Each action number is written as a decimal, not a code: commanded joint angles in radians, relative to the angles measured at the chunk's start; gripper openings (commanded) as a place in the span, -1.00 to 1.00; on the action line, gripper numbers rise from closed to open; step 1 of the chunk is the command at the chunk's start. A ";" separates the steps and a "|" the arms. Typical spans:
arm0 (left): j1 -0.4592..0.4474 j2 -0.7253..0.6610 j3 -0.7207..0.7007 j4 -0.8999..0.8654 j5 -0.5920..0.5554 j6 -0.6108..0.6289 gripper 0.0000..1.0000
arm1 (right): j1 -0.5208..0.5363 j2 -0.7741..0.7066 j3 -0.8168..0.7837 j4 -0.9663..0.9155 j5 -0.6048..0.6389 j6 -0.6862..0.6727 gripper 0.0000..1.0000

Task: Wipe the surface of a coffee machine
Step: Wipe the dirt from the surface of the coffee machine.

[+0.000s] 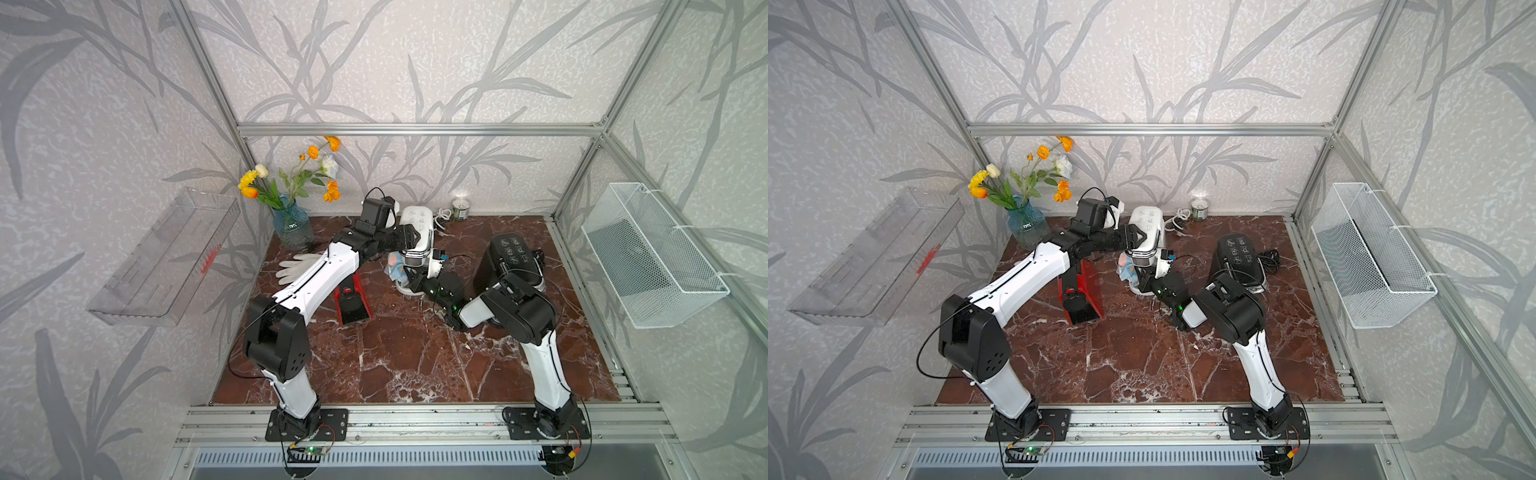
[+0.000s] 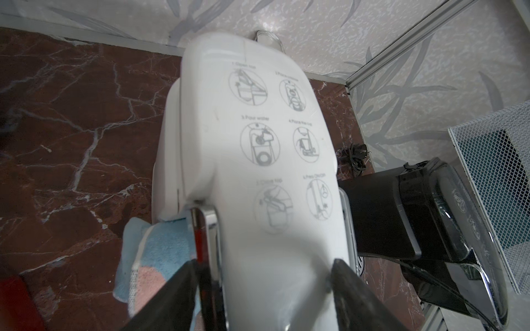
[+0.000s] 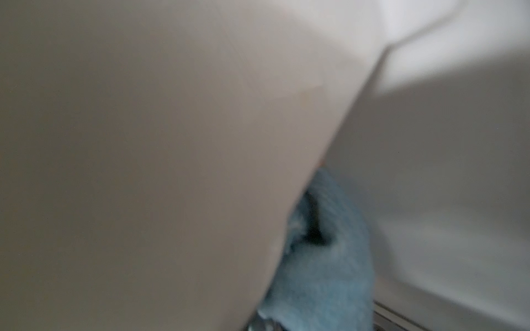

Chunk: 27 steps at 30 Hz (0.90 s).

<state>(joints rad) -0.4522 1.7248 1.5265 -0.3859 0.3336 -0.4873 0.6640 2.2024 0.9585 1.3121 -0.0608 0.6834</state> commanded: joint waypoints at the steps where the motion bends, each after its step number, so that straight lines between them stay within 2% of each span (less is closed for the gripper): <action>1: -0.027 0.020 -0.054 -0.122 0.001 0.023 0.43 | 0.003 -0.003 0.031 0.093 0.082 -0.023 -1.00; 7: -0.027 0.019 -0.032 -0.141 -0.007 0.037 0.43 | 0.001 -0.115 -0.116 0.084 0.242 -0.076 -1.00; 12: -0.027 0.012 -0.044 -0.124 -0.001 0.038 0.43 | -0.016 -0.206 -0.204 0.002 0.331 -0.096 -1.00; 19: -0.025 -0.017 -0.084 -0.114 -0.014 0.043 0.43 | -0.055 -0.309 -0.270 -0.001 0.361 -0.125 -1.00; 27: -0.025 -0.026 -0.097 -0.111 -0.011 0.045 0.43 | -0.100 -0.416 -0.213 -0.113 0.289 -0.174 -1.00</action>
<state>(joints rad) -0.4625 1.6825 1.4746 -0.3729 0.3264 -0.4774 0.5808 1.8412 0.6930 1.2205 0.2436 0.5468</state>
